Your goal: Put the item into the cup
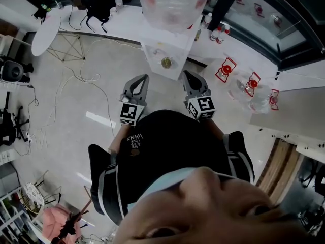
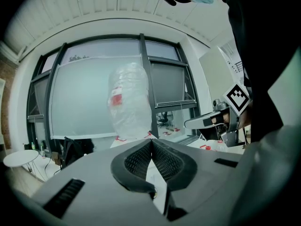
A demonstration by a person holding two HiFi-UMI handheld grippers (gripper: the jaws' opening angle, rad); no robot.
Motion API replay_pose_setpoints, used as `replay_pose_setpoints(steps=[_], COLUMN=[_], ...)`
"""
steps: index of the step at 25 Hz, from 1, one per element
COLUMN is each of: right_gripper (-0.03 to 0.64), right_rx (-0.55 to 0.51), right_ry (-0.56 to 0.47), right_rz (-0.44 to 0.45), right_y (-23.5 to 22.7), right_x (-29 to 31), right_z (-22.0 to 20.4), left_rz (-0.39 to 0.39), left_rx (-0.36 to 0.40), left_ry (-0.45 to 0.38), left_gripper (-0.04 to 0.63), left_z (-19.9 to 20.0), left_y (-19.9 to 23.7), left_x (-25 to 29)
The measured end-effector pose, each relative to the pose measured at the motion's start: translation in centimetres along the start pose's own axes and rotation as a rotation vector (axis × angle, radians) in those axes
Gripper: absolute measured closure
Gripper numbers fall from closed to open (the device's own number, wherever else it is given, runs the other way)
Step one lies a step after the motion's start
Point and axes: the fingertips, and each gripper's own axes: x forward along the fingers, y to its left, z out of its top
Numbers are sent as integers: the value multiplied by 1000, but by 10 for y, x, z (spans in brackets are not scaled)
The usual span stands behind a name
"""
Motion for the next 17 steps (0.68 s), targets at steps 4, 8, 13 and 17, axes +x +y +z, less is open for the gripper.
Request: replay_pose_setpoints(steps=[4,8,13,17], right_gripper=[574,574,574,574], right_rx=[-10,-16,-15,-13], right_ry=[-14,-4,-5,2], right_rz=[9,10,17,26], right_y=[-2,-5,-4,0], right_x=[1,-1,3,7], right_z=[0,-4,-4,-5], left_rz=[0,-2,1,2], left_rx=[0,-6,-9,-13], left_ry=[0,1,2,4], left_gripper=[575,575,575,575], left_z=[0,-2,-3,-6], left_y=[-2,-6,-4,-1], left_x=[2,4,4,4])
